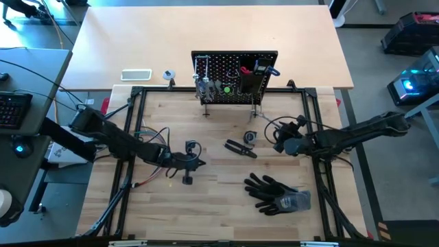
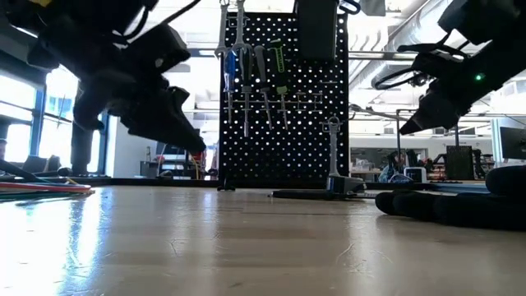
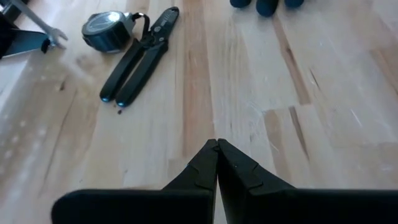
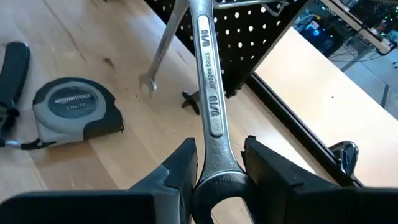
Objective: Hang tools onto peg board
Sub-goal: Hang the wrench on the peg board
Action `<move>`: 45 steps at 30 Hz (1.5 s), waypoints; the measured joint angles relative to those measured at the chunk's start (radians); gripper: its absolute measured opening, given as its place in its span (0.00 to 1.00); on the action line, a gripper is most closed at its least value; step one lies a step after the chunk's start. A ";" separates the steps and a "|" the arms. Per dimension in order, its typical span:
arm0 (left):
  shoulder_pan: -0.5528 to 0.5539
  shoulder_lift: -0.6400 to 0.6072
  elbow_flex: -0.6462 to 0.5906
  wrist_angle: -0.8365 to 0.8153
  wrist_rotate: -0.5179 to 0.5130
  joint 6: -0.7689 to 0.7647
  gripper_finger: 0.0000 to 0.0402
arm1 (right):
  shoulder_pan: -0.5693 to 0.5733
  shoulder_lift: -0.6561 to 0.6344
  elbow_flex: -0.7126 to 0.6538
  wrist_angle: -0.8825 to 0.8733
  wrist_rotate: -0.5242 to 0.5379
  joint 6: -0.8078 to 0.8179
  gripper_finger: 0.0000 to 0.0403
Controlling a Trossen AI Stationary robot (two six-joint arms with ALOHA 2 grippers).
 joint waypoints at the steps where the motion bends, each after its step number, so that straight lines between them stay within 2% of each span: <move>1: 0.000 0.011 0.000 0.009 0.001 0.000 0.00 | -0.001 0.000 -0.001 -0.002 -0.001 -0.004 0.26; 7: 0.000 0.060 0.000 0.072 0.004 0.009 0.00 | -0.001 0.000 -0.001 -0.002 -0.010 -0.011 0.26; 15: 0.011 0.062 0.000 0.088 0.007 0.010 0.00 | -0.045 0.000 -0.001 -0.006 0.008 -0.012 0.26; 22: 0.010 0.062 0.000 0.087 0.009 0.008 0.00 | -0.080 0.000 -0.001 -0.005 -0.071 -0.031 0.26; 27: 0.010 0.062 0.000 0.091 0.009 0.010 0.00 | -0.080 0.000 -0.001 -0.001 -0.065 -0.031 0.26; 33: 0.010 0.062 0.000 0.092 0.009 0.010 0.00 | -0.090 0.001 -0.001 -0.001 -0.004 -0.035 0.26; 36: 0.010 0.062 0.000 0.092 0.009 0.010 0.00 | -0.119 0.001 -0.001 0.001 -0.015 -0.039 0.26; 45: 0.010 0.062 0.000 0.103 0.010 0.010 0.00 | -0.180 0.102 -0.001 0.144 -0.051 -0.118 0.26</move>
